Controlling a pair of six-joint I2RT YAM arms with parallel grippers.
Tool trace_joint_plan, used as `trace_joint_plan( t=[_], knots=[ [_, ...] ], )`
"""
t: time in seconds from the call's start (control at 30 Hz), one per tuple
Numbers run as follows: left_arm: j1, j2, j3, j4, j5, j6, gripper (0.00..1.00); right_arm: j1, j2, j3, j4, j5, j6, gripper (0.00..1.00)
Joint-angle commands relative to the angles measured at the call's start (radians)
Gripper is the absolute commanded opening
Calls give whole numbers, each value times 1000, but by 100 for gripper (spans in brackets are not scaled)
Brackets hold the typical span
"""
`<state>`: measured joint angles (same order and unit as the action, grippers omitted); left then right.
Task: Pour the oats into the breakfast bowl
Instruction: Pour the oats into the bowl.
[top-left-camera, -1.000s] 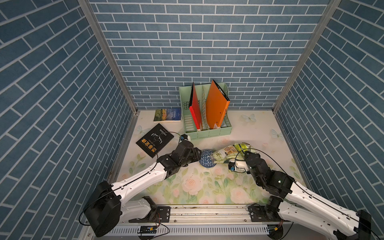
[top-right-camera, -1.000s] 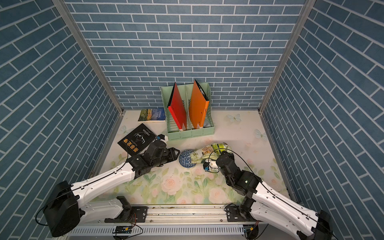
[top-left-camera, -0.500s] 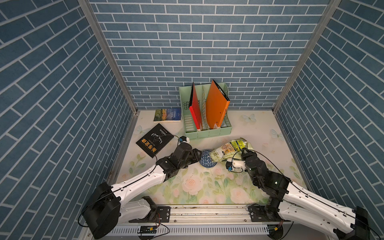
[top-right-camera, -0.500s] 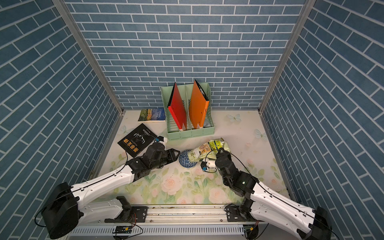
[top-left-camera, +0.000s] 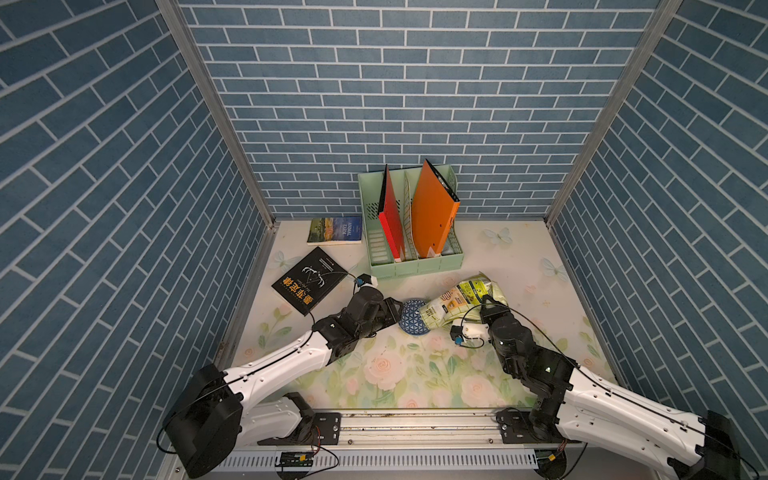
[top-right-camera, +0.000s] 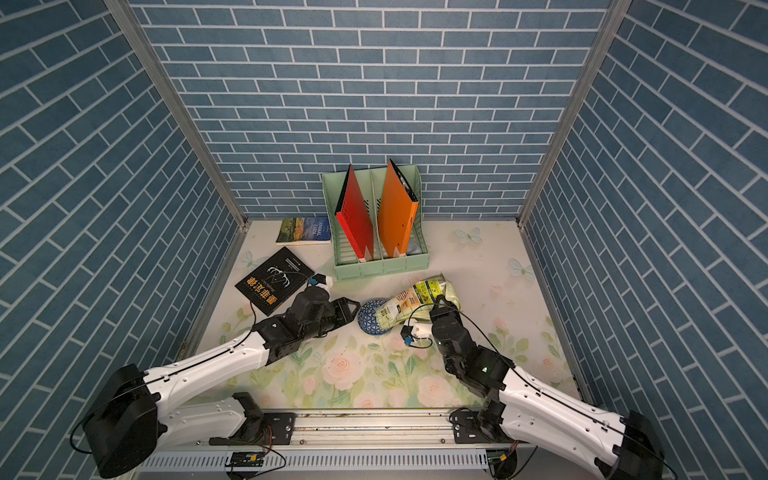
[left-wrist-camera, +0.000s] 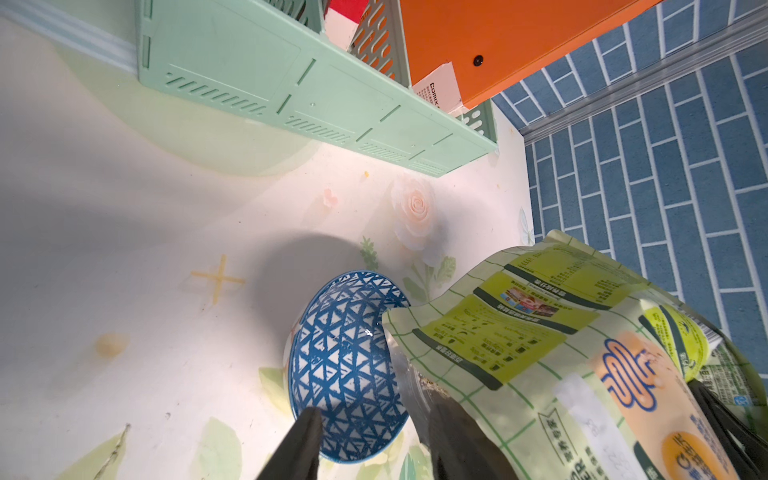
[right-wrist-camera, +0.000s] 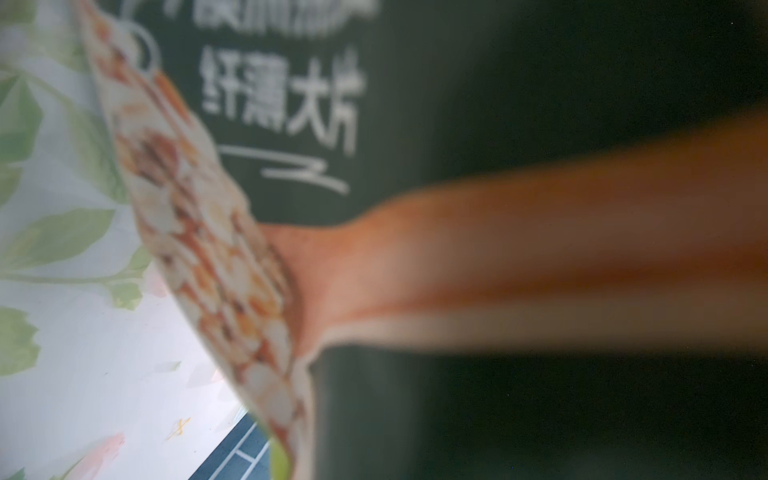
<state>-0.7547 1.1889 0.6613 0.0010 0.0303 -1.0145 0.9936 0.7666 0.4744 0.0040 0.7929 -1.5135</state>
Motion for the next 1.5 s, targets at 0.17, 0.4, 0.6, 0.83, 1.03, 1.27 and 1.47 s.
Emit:
trace_joint_plan(
  t=[0.17, 0.4, 0.6, 0.83, 1.03, 1.27, 1.47],
  knots=[
    [6, -5, -13, 22, -13, -10, 48, 31, -30, 6, 243, 65, -53, 0],
    [6, -6, -25, 29, -15, -19, 48, 36, -21, -24, 333, 80, -112, 0],
    [5, -4, -36, 45, -9, -26, 48, 40, -5, -43, 408, 81, -149, 0],
    [6, -3, -43, 50, -9, -29, 48, 50, 9, -49, 450, 81, -177, 0],
    [6, 0, -49, 54, -9, -34, 48, 63, 22, -51, 487, 84, -207, 0],
    [5, 2, -51, 61, -6, -35, 48, 71, 57, -67, 582, 79, -263, 0],
    [5, 7, -55, 65, -5, -38, 48, 74, 66, -71, 601, 79, -283, 0]
  ],
)
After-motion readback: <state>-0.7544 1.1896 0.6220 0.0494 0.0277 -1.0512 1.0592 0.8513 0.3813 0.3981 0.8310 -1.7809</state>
